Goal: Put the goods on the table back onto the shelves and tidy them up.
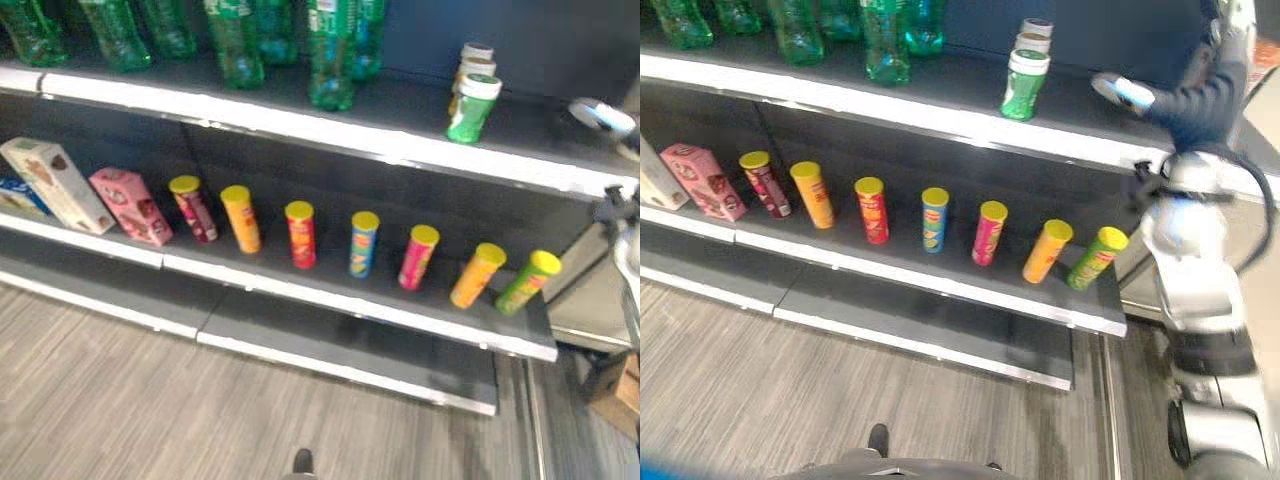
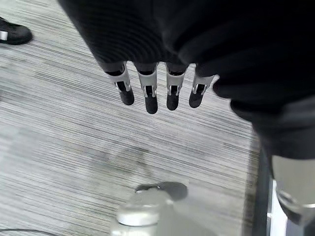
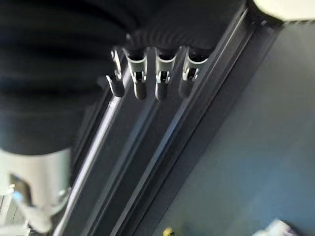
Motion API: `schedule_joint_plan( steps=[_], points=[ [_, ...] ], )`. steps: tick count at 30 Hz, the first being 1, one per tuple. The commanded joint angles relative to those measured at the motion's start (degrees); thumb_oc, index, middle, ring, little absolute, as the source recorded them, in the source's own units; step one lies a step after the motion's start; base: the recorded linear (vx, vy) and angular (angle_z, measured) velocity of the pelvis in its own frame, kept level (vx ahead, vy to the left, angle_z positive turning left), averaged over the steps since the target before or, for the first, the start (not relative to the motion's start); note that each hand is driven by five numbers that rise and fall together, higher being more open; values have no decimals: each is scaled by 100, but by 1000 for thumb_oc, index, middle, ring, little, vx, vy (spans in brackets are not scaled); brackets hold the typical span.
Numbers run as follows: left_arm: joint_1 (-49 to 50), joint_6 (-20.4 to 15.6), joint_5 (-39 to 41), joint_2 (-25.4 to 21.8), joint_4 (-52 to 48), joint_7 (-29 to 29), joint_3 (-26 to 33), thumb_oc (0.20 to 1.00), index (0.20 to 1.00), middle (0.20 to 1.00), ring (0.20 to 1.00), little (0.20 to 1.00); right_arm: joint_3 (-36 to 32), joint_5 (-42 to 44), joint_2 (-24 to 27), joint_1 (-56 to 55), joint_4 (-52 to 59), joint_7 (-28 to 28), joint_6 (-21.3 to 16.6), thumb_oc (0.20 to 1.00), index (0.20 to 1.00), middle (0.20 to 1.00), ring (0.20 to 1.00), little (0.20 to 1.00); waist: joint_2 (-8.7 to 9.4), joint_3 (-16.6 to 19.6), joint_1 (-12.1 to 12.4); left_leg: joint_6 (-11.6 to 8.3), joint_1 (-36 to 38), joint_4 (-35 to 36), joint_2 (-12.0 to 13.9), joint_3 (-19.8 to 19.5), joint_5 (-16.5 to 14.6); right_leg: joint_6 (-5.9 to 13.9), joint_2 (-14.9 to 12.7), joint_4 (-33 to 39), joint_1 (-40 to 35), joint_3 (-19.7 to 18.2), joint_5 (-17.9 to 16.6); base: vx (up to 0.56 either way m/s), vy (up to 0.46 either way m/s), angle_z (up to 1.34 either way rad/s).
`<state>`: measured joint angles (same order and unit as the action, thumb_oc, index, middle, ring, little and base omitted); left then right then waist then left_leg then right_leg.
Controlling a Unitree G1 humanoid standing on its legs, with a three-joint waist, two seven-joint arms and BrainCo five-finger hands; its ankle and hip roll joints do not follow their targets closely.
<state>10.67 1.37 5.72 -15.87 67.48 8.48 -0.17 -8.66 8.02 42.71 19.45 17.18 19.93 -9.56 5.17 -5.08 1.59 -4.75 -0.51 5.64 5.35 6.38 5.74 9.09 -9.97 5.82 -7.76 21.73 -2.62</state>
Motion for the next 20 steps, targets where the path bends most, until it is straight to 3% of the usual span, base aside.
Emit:
schedule_joint_plan(
  steps=[1, 5, 6, 7, 9, 12, 14, 15, 17, 19, 20],
  points=[
    [-282, -101, -295, -200, 206, -138, -88, 1000, 1000, 1000, 1000, 1000, -193, 1258, 181, 124, 57, -971, -612, 1000, 1000, 1000, 1000, 1000, 42, 7, 130, -69, 457, -64, 170, 492, -697, 121, -133, -127, 262, -209, 107, -10, 24, -36],
    [-228, -211, -346, -322, -77, -422, -35, 1000, 1000, 1000, 1000, 1000, -263, 3023, -107, -961, 262, -2370, -528, 1000, 1000, 1000, 1000, 1000, 54, -24, 6, -84, 510, -65, 197, 632, -735, 144, -141, -177, 312, -295, 112, -8, 15, -21],
    [-266, -235, -386, -381, -184, -525, -21, 1000, 1000, 1000, 1000, 1000, 51, 3654, -332, -1436, 146, -2981, -295, 1000, 1000, 1000, 1000, 1000, 54, -52, -52, -92, 499, -68, 191, 678, -718, 150, -159, -224, 374, -346, 103, -16, 20, -20],
    [-265, -234, -386, -383, -186, -525, -23, 1000, 1000, 1000, 1000, 1000, 46, 3656, -333, -1439, 146, -2984, -294, 1000, 1000, 1000, 1000, 1000, 61, -38, -54, -87, 479, -64, 183, 676, -703, 150, -166, -222, 393, -345, 94, -32, 18, -18],
    [-246, -287, -472, -435, -322, -797, 101, 1000, 1000, 1000, 1000, 1000, 596, 3730, -334, -2489, -107, -3941, 471, 1000, 1000, 1000, 1000, 1000, 46, -46, -158, -100, 497, -64, 175, 747, -703, 164, -199, -255, 427, -370, 85, -15, 24, -20],
    [-273, -320, -552, -394, -347, -989, 53, 1000, 1000, 1000, 1000, 1000, 1366, 3310, -489, -3146, -1288, -4544, 990, 1000, 1000, 1000, 1000, 1000, 0, -67, -256, -120, 547, -64, 163, 821, -710, 175, -228, -288, 429, -402, 74, -10, 33, -9],
    [-332, -320, -530, -350, -344, -1072, -22, 1000, 1000, 1000, 1000, 1000, 1679, 2472, -716, -3303, -2599, -4459, 1077, 1000, 1000, 1000, 1000, 1000, -30, -70, -326, -121, 570, -64, 161, 850, -718, 182, -248, -297, 430, -408, 74, -15, 30, -8],
    [-334, -320, -530, -352, -344, -1073, -18, 1000, 1000, 1000, 1000, 1000, 1685, 2471, -720, -3294, -2607, -4460, 1072, 1000, 1000, 1000, 1000, 1000, -24, -54, -333, -117, 548, -64, 156, 847, -710, 182, -253, -297, 449, -406, 69, -27, 27, -9],
    [-482, -281, -389, -257, -261, -1017, -180, 1000, 1000, 1000, 1000, 1000, 1841, 492, -1305, -3079, -4982, -3508, 828, 1000, 1000, 1000, 1000, 1000, -55, -76, -388, -92, 587, -64, 135, 847, -729, 188, -259, -289, 412, -422, 69, -25, 16, -11],
    [-558, -274, -322, -244, -221, -904, -293, 1000, 1000, 1000, 1000, 1000, 1840, -237, -1779, -2765, -6077, -2829, 864, 1000, 1000, 1000, 1000, 1000, -80, -74, -380, -64, 594, -64, 119, 814, -742, 183, -269, -282, 397, -416, 71, -6, -4, -9],
    [-561, -274, -322, -247, -220, -905, -291, 1000, 1000, 1000, 1000, 1000, 1841, -237, -1783, -2759, -6082, -2827, 862, 1000, 1000, 1000, 1000, 1000, -75, -60, -384, -62, 573, -64, 114, 811, -734, 183, -274, -281, 415, -414, 66, -4, -7, -8]
  ],
)
